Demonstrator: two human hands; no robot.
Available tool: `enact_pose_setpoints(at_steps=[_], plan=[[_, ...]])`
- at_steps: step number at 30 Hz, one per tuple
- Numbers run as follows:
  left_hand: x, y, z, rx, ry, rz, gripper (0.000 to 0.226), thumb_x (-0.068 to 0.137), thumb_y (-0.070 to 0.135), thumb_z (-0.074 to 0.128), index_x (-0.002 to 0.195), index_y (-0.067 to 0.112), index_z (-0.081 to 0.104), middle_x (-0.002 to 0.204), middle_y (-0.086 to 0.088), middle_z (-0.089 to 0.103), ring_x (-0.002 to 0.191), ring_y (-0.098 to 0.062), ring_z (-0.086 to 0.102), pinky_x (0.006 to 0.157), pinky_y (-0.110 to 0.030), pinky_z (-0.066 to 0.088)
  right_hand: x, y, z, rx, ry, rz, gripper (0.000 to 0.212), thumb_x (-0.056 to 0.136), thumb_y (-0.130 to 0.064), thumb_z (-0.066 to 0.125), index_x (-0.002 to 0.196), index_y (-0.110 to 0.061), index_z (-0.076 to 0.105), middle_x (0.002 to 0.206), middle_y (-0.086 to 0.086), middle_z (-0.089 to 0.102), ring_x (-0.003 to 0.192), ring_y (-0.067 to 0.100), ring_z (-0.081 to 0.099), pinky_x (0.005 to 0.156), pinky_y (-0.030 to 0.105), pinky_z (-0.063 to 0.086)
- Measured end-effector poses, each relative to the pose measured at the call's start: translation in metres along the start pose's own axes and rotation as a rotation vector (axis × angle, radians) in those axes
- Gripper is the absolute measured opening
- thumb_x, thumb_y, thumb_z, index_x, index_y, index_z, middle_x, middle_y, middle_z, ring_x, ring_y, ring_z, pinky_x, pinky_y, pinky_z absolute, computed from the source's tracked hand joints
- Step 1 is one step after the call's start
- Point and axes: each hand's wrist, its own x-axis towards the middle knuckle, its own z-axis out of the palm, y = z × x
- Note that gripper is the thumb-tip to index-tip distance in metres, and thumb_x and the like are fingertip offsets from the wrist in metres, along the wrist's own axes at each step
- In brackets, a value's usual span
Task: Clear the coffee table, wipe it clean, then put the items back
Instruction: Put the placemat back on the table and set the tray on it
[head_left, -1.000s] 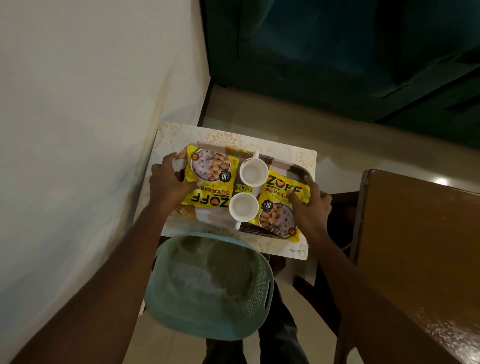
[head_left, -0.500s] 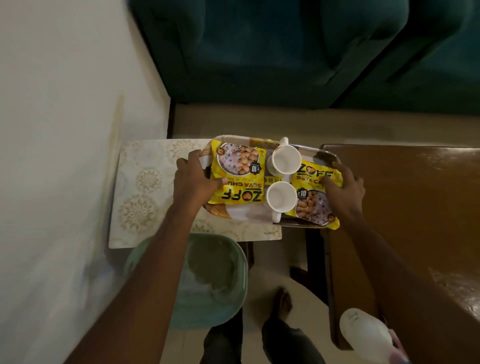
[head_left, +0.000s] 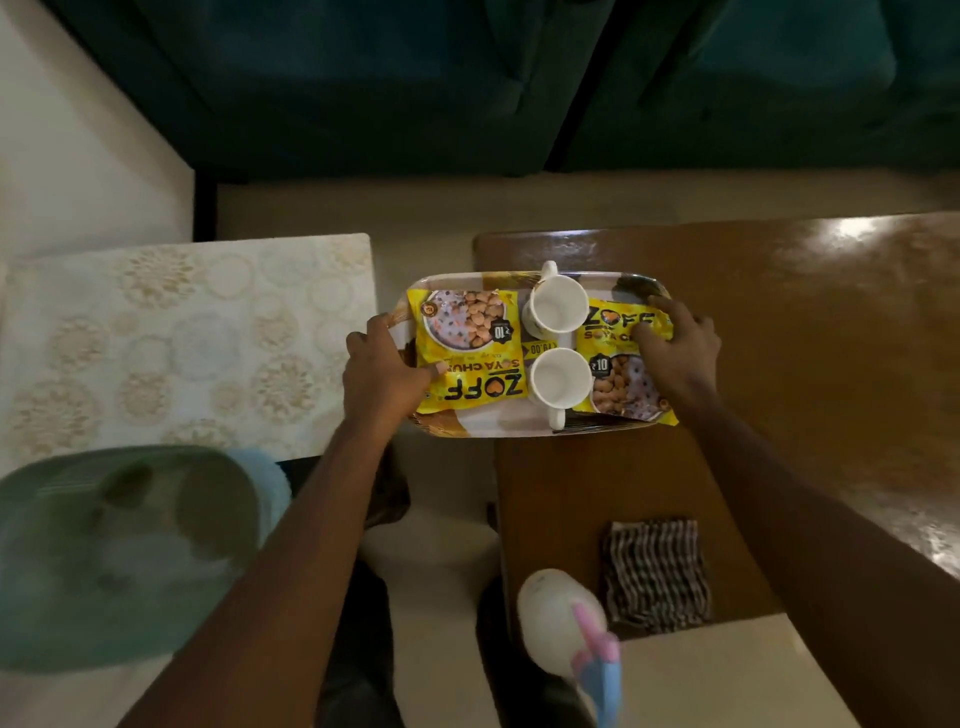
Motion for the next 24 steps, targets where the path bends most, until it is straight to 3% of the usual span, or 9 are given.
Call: enact_pose_setpoints(at_steps=[8,17,24], plan=[[-0.014,0.021,0.085,-0.011,-0.024,-0.022,0.086,0.072,0.039,0.083,0.142,0.022,0.037,0.14,-0.012,0.041,0.124,-0.032,0.049,0.091,-0.041,0.046,0.038,0.074,-0.029,-0.018,-0.005,0.006,0.054,0.088,-0.042,0.057,0.141,-0.032,0.05,0.142,0.015,0.039,0.136,0.034,0.031,0.11,0.055,0.031],[-0.009,0.03,0.119,-0.03,-0.067,-0.014,0.088,0.077,0.033,0.081,0.148,0.023,0.03,0.147,-0.012,0.032,0.133,-0.031,0.04,0.101,-0.041,0.041,0.051,0.11,-0.028,-0.027,0.026,-0.005,0.053,0.09,-0.037,0.057,0.142,-0.029,0.049,0.146,0.013,0.04,0.137,0.033,0.031,0.11,0.052,0.031],[-0.01,0.024,0.105,-0.03,-0.109,0.06,0.085,0.08,0.037,0.077,0.149,0.019,0.031,0.148,-0.01,0.036,0.135,-0.027,0.038,0.107,-0.044,0.036,0.04,0.099,-0.023,-0.142,0.083,-0.029,0.048,0.097,-0.042,0.051,0.143,-0.03,0.046,0.159,0.003,0.029,0.147,0.024,0.02,0.112,0.058,0.01]])
